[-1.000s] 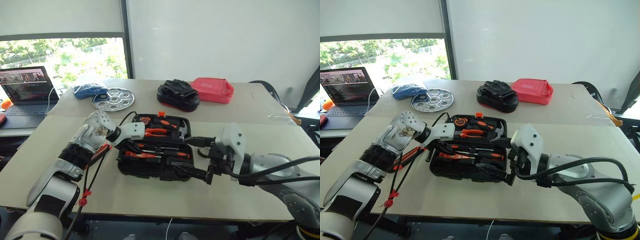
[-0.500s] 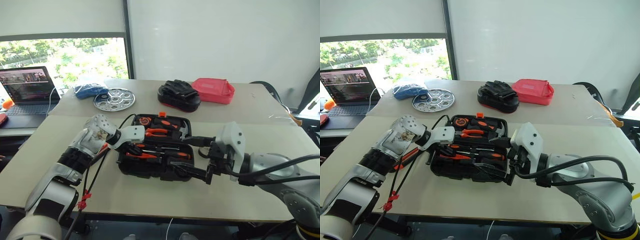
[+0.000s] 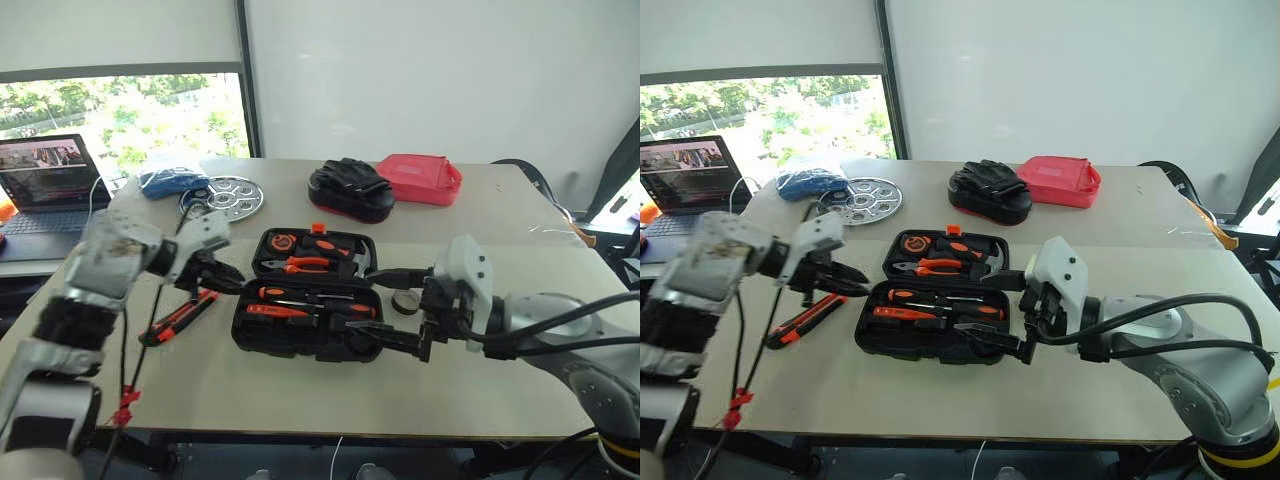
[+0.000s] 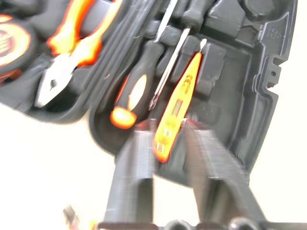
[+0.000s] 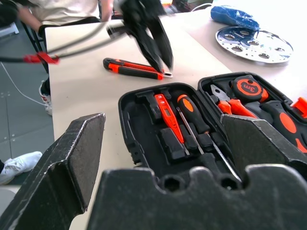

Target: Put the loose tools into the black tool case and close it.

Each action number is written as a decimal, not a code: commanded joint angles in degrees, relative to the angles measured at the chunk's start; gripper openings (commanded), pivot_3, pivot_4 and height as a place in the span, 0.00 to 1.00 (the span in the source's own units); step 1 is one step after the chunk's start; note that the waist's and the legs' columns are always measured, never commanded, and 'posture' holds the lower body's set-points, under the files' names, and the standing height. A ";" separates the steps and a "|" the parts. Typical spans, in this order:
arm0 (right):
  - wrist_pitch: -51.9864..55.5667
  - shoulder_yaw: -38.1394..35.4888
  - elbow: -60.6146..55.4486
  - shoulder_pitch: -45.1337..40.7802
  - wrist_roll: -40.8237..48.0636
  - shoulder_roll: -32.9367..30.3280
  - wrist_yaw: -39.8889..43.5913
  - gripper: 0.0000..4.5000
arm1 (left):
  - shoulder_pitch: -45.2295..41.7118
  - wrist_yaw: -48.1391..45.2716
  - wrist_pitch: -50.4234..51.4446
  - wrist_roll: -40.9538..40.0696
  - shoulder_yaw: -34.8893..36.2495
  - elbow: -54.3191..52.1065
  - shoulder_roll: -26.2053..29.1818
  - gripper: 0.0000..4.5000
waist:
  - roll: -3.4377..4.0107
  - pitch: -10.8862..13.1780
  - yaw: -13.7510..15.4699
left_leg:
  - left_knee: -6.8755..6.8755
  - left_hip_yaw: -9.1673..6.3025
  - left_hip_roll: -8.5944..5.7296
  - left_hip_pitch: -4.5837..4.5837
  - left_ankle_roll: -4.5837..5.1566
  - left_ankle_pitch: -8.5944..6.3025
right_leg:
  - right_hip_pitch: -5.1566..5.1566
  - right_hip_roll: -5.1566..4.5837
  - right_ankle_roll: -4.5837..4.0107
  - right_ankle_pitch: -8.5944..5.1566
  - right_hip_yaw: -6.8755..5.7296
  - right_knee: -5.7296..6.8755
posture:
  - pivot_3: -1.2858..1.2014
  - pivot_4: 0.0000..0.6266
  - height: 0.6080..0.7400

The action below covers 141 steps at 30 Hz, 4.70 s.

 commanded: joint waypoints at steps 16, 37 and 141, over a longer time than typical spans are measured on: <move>-3.84 3.25 4.24 -5.05 -4.57 0.92 7.08 1.00 | 17.34 17.32 3.49 -1.59 13.90 -4.23 11.19 0.99 | -0.05 0.03 1.12 | 0.06 0.07 -0.01 0.04 -0.03 0.01 | 0.03 -0.05 -0.02 0.00 -0.05 0.00 | 0.52 0.24 1.00; -2.43 2.52 -0.19 -2.79 -4.10 3.56 3.00 1.00 | 2.32 12.48 4.78 10.21 -13.14 13.57 4.02 0.87 | -0.06 0.02 0.70 | -0.02 0.07 -0.03 0.02 -0.02 0.01 | 0.00 -0.02 -0.03 0.00 -0.03 0.01 | 0.52 0.24 1.00; -2.78 1.83 -3.84 4.01 -3.85 1.54 -1.12 1.00 | -4.30 -3.78 -20.80 7.43 -16.45 -0.43 -9.90 0.01 | -0.23 0.13 0.79 | -0.13 -0.06 -0.01 0.50 0.12 -0.05 | 0.64 0.07 -0.04 -0.10 -0.06 -0.30 | 0.52 0.24 1.00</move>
